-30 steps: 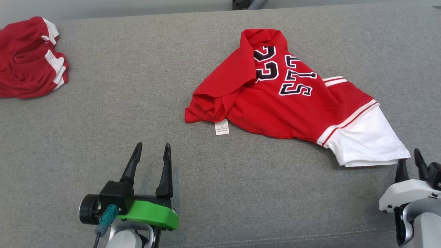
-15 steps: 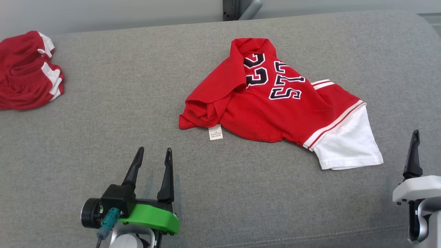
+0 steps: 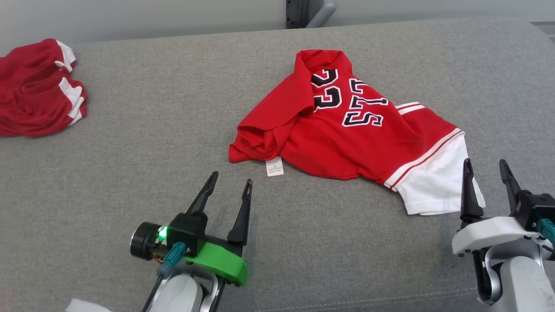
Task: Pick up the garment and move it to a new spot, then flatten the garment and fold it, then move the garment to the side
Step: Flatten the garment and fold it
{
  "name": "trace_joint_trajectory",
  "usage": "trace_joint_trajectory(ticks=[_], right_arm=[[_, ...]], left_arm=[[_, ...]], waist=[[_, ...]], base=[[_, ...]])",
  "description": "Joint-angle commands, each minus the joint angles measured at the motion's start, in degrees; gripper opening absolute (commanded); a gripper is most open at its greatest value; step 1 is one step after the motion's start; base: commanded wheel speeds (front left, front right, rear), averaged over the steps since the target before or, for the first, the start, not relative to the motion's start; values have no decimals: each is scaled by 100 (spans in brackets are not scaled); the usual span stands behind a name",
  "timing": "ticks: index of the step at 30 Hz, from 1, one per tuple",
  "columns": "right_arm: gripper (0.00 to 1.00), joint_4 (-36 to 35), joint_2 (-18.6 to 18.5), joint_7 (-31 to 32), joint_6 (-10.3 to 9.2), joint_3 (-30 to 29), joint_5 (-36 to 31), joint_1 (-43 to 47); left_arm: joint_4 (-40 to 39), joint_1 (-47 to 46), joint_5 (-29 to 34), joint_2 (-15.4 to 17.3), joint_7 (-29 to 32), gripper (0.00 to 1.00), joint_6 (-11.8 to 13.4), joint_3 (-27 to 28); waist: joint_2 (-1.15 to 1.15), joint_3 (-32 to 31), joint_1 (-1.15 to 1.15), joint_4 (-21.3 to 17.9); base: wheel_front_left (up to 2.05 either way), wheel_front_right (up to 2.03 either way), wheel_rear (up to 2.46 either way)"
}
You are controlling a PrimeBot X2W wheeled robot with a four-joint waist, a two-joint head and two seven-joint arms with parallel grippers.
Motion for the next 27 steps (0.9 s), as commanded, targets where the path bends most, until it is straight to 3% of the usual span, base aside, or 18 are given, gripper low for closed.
trace_joint_trajectory(ticks=[1,8,17,23,27], right_arm=[[100,19,-21,-26,-9,24,44,-44],[100,-80,-19,-91,-9,238,324,-445],[100,-496,-17,-98,-9,387,588,-729],[100,-773,-15,-98,-9,548,689,-790],[100,-953,-17,-99,-9,611,755,-787]], left_arm=[[65,-175,38,16,2,100,-43,-54],[818,-1255,137,21,3,100,-101,-536],[1496,-2143,420,42,3,100,65,-491],[2152,-2595,643,161,3,100,269,-379],[2493,-2825,604,180,3,100,538,-174]], waist=[[0,108,0,-118],[0,613,0,-725],[0,1106,0,-1185],[0,1297,0,-1287],[0,1378,0,-1285]], base=[[0,0,0],[0,0,0],[0,0,0],[0,0,0],[0,0,0]])
